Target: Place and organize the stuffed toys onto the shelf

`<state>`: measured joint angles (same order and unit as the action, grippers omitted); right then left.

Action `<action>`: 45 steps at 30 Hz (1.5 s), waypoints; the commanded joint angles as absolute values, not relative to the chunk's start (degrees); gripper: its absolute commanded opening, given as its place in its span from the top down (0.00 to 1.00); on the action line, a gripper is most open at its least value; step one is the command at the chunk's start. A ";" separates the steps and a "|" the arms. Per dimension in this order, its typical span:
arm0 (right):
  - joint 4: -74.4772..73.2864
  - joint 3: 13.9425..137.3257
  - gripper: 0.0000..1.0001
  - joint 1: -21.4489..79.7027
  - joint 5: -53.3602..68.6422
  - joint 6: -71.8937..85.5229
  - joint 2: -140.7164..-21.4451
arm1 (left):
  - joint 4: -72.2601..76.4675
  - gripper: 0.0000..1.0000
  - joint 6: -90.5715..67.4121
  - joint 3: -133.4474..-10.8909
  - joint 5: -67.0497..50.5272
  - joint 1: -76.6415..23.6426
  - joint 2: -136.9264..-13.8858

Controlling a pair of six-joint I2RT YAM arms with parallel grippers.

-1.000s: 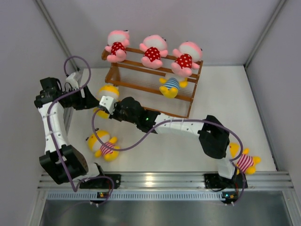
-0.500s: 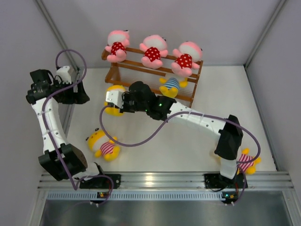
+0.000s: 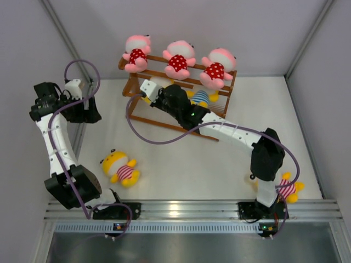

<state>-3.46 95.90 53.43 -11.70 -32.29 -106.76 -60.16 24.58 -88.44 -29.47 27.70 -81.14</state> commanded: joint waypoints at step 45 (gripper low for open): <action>16.96 88.77 0.29 51.41 -17.23 -27.51 -106.44 | -60.12 0.10 35.84 -77.01 -29.62 28.74 -81.21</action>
